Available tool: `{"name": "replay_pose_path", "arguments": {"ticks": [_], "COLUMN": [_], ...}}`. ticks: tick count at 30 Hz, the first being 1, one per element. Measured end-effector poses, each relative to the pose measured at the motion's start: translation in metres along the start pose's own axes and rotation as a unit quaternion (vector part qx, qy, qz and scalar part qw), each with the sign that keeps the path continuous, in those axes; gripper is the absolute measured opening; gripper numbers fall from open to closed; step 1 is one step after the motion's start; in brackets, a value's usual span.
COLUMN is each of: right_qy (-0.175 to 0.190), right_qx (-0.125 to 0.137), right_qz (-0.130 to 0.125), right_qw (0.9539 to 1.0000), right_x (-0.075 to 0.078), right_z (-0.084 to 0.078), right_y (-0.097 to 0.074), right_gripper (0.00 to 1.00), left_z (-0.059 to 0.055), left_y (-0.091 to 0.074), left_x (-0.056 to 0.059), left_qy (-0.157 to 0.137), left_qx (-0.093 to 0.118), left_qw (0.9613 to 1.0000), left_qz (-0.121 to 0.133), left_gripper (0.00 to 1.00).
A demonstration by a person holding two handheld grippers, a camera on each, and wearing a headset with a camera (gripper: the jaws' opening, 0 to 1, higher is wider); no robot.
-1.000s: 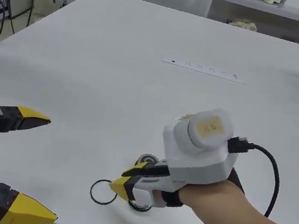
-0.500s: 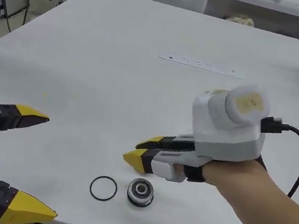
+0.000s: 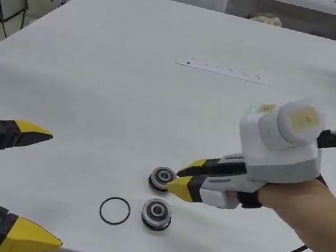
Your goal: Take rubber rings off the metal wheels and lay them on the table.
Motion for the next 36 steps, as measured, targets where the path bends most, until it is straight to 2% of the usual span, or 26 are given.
{"name": "replay_pose_path", "arguments": {"ticks": [5, 7, 9, 12, 15, 18, 21, 23, 27, 29, 31, 36], "right_qy": [0.005, 0.005, 0.001, 0.001, 0.002, -0.004, -0.012, -0.014, -0.025, -0.027, -0.026, -0.024], "right_qx": [-0.014, -0.030, -0.061, -0.076, -0.081, -0.088, -0.094, -0.095, -0.096, -0.092, -0.089, -0.091], "right_qz": [0.021, 0.025, 0.027, 0.034, 0.039, 0.044, 0.047, 0.050, 0.053, 0.056, 0.057, 0.061], "right_qw": [0.9997, 0.9992, 0.9978, 0.9965, 0.9960, 0.9952, 0.9944, 0.9941, 0.9936, 0.9938, 0.9940, 0.9936], "right_x": [0.000, 0.000, 0.000, 0.000, 0.000, -0.001, -0.001, -0.001, -0.002, -0.002, -0.003, -0.004], "right_z": [-0.008, -0.013, -0.020, -0.025, -0.027, -0.028, -0.030, -0.031, -0.031, -0.030, -0.030, -0.032], "right_y": [0.001, 0.003, 0.006, 0.010, 0.011, 0.013, 0.014, 0.015, 0.016, 0.016, 0.017, 0.019], "right_gripper": [0.17, 0.16, 0.17, 0.18, 0.19, 0.21, 0.22, 0.22, 0.21, 0.20, 0.21, 0.21], "left_z": [0.001, 0.002, 0.003, 0.004, 0.011, 0.024, 0.037, 0.046, 0.057, 0.060, 0.065, 0.070], "left_y": [0.000, 0.001, 0.001, -0.001, 0.001, 0.005, 0.008, 0.013, 0.027, 0.032, 0.040, 0.058], "left_x": [0.001, 0.001, 0.002, 0.002, 0.001, 0.001, 0.002, 0.003, 0.005, 0.008, 0.011, 0.019], "left_qy": [-0.001, 0.004, 0.025, 0.050, 0.062, 0.069, 0.099, 0.118, 0.118, 0.126, 0.134, 0.116], "left_qx": [0.004, 0.004, 0.003, -0.011, -0.005, 0.005, 0.014, 0.025, 0.031, 0.027, 0.033, 0.052], "left_qw": [1.0000, 1.0000, 0.9996, 0.9985, 0.9979, 0.9973, 0.9945, 0.9921, 0.9910, 0.9894, 0.9875, 0.9867], "left_qz": [-0.005, -0.004, -0.007, -0.018, -0.014, -0.026, -0.031, -0.032, -0.055, -0.067, -0.076, -0.101], "left_gripper": [0.88, 0.88, 0.87, 0.85, 0.84, 0.84, 0.82, 0.77, 0.74, 0.74, 0.73, 0.68]}}
Point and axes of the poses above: the centre of the closed fingertips' face, and the gripper's own axes: y roughly forward along the fingers, x roughly to its right, z roughly out of its top, the point moved 9 cm from there along -y, roughly backward along the fingers, and after that the axes turned 15 degrees about z, right-handed, at the moved point
